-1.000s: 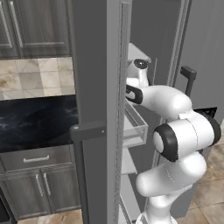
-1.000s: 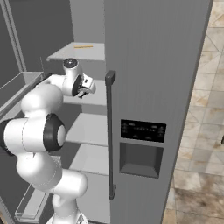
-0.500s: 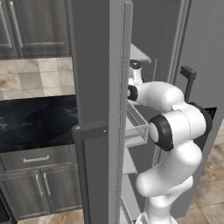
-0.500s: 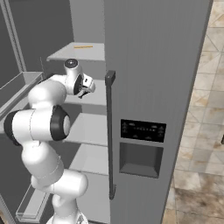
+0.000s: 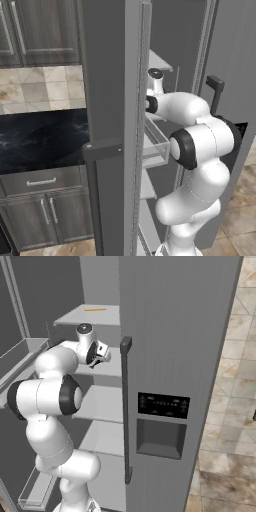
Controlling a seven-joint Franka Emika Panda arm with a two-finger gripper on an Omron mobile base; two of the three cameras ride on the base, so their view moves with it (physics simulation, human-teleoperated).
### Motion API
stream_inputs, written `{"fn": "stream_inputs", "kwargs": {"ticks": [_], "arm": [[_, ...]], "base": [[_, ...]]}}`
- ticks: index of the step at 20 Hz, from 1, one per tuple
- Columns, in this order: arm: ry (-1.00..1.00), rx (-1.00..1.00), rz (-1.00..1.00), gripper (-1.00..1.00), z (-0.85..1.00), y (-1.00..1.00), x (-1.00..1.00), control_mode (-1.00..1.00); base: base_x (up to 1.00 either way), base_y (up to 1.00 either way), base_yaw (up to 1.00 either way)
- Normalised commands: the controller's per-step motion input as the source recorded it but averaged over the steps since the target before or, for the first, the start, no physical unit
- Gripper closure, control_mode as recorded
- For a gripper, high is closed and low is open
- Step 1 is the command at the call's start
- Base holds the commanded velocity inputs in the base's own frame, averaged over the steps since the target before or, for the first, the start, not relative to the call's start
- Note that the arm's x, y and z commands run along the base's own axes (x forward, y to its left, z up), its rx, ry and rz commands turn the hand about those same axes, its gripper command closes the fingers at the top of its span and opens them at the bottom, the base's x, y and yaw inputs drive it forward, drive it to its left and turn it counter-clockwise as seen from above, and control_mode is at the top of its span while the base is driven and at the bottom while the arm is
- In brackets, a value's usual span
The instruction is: Take the fish out of the fridge, briefly rinse it in the sink, and place it on the tray next to the sink.
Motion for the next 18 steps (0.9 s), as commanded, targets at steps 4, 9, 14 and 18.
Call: {"fn": "stream_inputs", "kwargs": {"ticks": [4,9,14,18], "arm": [[0.0,0.08,0.0,-1.0,0.0,-0.33,0.0,-1.0],[0.0,0.01,0.0,-1.0,-0.11,0.12,0.0,-1.0],[0.0,0.0,0.0,-1.0,-0.24,0.47,0.19,-1.0],[0.01,0.0,0.0,-1.0,-0.21,0.37,0.31,-1.0]], "base": [[0.0,0.0,0.0],[0.0,0.0,0.0],[0.0,0.0,0.0],[0.0,0.0,0.0]]}}
